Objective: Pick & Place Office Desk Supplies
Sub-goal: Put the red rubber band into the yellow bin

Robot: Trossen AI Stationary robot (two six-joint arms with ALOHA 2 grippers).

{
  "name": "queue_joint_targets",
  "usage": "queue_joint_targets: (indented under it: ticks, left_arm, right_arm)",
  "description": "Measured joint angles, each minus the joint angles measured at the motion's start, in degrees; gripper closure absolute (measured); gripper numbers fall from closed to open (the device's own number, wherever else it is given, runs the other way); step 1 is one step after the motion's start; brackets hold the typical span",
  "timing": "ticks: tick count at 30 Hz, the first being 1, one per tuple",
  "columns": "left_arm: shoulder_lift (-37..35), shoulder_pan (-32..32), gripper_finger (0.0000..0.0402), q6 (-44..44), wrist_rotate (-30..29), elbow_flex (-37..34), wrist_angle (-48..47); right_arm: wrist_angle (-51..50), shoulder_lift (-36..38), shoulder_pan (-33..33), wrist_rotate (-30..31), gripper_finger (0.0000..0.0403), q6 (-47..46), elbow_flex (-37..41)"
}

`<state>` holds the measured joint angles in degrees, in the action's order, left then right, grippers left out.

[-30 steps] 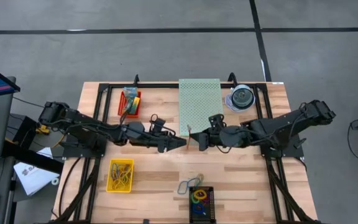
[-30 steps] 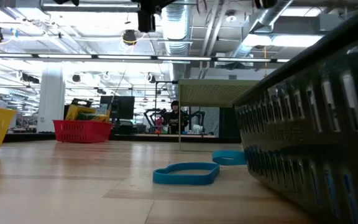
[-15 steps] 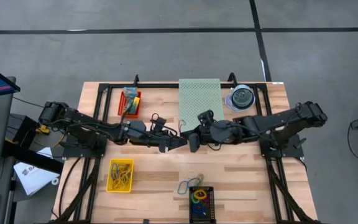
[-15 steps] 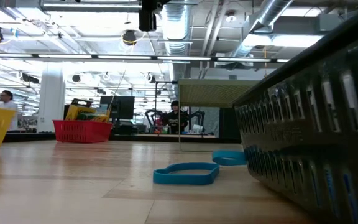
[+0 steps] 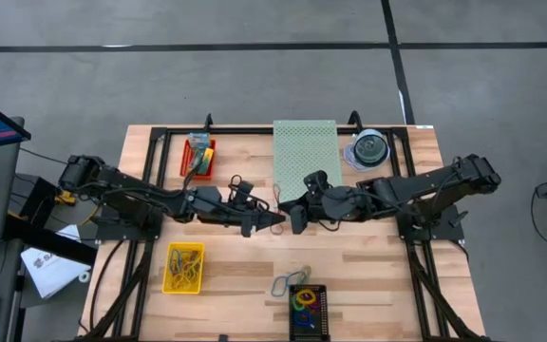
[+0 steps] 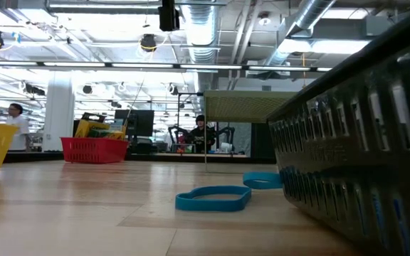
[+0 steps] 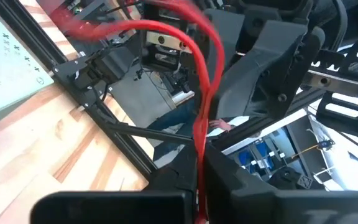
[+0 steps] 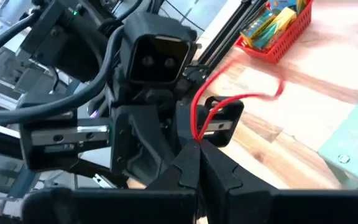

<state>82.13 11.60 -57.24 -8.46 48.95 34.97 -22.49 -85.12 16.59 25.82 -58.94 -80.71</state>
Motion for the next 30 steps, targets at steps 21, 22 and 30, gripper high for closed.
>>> queue_joint_targets:
  ticks: [21,22,30]
  left_arm:
    - [-14.9,16.1,0.0401,-12.3,2.9,0.0,-29.4]
    - [-16.5,18.0,0.0401,-14.2,2.9,-0.1,-32.1]
    - [-25.7,32.8,0.0401,-35.0,-1.6,0.0,-55.1]
  right_arm:
    - [-3.2,0.0,0.2,-0.3,0.0182,0.0,0.0]
    - [-3.4,0.0,0.2,-0.3,0.0181,0.0,0.0]
    - [-4.2,0.0,0.3,-0.5,0.0191,-0.2,0.0]
